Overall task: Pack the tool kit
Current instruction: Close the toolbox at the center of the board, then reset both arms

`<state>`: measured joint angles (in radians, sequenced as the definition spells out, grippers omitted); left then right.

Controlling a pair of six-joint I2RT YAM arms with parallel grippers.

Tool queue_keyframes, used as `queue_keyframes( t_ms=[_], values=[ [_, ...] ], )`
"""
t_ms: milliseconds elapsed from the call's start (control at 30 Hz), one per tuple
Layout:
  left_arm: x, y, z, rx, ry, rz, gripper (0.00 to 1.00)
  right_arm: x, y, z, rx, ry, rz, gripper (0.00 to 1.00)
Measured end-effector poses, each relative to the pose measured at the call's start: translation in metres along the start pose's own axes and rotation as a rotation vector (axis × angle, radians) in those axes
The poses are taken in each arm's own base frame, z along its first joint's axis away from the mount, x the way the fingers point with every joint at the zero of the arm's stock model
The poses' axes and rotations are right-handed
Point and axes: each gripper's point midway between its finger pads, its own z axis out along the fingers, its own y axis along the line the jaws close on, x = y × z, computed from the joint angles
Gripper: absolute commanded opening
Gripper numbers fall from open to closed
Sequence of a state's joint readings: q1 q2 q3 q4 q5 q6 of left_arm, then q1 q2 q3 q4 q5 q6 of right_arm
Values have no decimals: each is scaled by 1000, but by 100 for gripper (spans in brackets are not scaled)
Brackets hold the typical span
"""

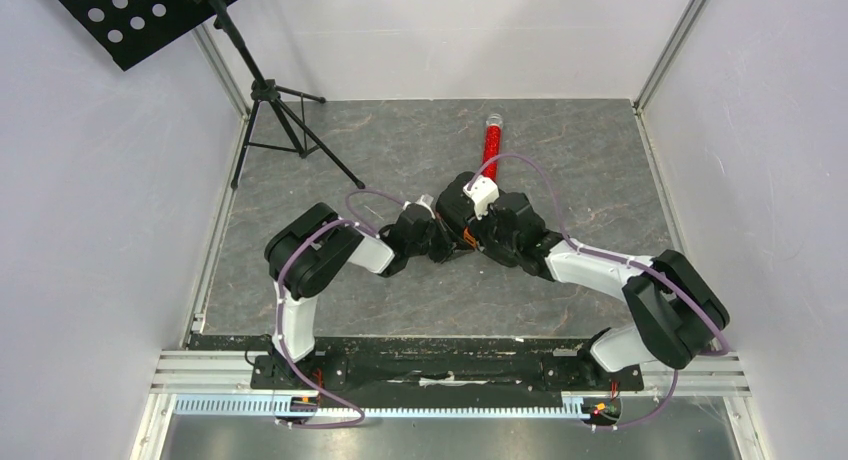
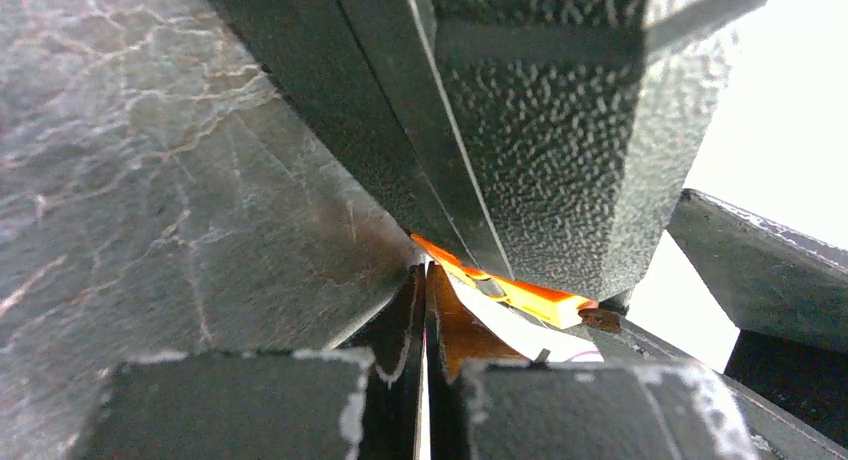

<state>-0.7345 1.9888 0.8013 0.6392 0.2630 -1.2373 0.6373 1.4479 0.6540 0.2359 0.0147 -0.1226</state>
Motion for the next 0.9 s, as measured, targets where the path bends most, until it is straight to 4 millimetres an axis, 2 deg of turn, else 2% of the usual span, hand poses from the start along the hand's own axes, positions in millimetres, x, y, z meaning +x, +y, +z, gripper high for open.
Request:
queue_keyframes(
  t_ms=[133,233,333,400,467,533,600,633,767,900],
  values=[
    [-5,4,-10,-34,-39,14,13,-2,7,-8,-43,15,10,55],
    [-11,5,-31,-103,-75,57,24,-5,12,-23,-68,29,23,59],
    [-27,-16,-60,-126,-144,144,35,-25,2,-43,-28,-18,40,65],
    [-40,-34,-86,-138,-207,211,51,-41,-12,-59,29,-70,56,76],
    [-56,-57,-118,-143,-292,293,63,-60,-32,-84,127,-144,80,83],
    [-71,-78,-157,-151,-390,364,71,-77,-52,-110,231,-226,106,89],
    [-83,-94,-196,-152,-483,420,77,-85,-71,-142,344,-311,142,98],
    [-88,-100,-218,-158,-534,451,80,-84,-78,-154,389,-339,157,98],
    [-102,-109,-294,-193,-711,541,87,-62,-104,-199,580,-414,220,98],
    [-107,-98,-358,-256,-856,596,90,-31,-122,-226,735,-432,266,98]
  ],
)
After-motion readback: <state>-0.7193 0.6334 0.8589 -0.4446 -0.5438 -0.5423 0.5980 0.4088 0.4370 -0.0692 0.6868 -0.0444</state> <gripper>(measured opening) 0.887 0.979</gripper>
